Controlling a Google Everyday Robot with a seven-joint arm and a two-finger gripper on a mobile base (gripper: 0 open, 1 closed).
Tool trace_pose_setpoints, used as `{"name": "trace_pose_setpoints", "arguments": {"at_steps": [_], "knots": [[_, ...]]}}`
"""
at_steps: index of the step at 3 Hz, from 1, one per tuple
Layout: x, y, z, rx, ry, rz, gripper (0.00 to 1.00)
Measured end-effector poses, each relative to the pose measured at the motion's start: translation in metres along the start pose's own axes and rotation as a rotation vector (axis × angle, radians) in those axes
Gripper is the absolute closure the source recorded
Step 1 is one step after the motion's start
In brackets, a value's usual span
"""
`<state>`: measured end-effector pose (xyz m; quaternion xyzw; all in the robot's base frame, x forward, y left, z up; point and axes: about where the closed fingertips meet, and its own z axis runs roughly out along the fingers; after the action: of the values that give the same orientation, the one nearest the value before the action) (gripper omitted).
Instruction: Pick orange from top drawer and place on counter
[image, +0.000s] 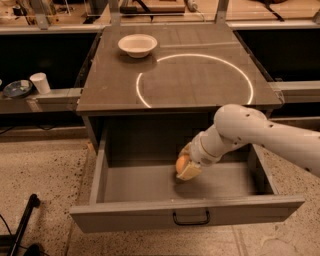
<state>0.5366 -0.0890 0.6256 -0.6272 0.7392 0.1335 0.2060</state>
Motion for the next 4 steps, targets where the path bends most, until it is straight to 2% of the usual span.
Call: {"name": "trace_pose_setpoints", "arguments": {"at_steps": [1,2,3,4], "knots": [[-0.019,0.006,-0.039,0.006,-0.077,-0.04,0.87],[-0.054,0.007,-0.13,0.054,-0.162,-0.141,1.0],[-0.079,-0.005,-0.204,0.064,-0.172,-0.227,1.0],[-0.093,-0.025,-0.242,0.015,-0.158,-0.236,1.0]]}}
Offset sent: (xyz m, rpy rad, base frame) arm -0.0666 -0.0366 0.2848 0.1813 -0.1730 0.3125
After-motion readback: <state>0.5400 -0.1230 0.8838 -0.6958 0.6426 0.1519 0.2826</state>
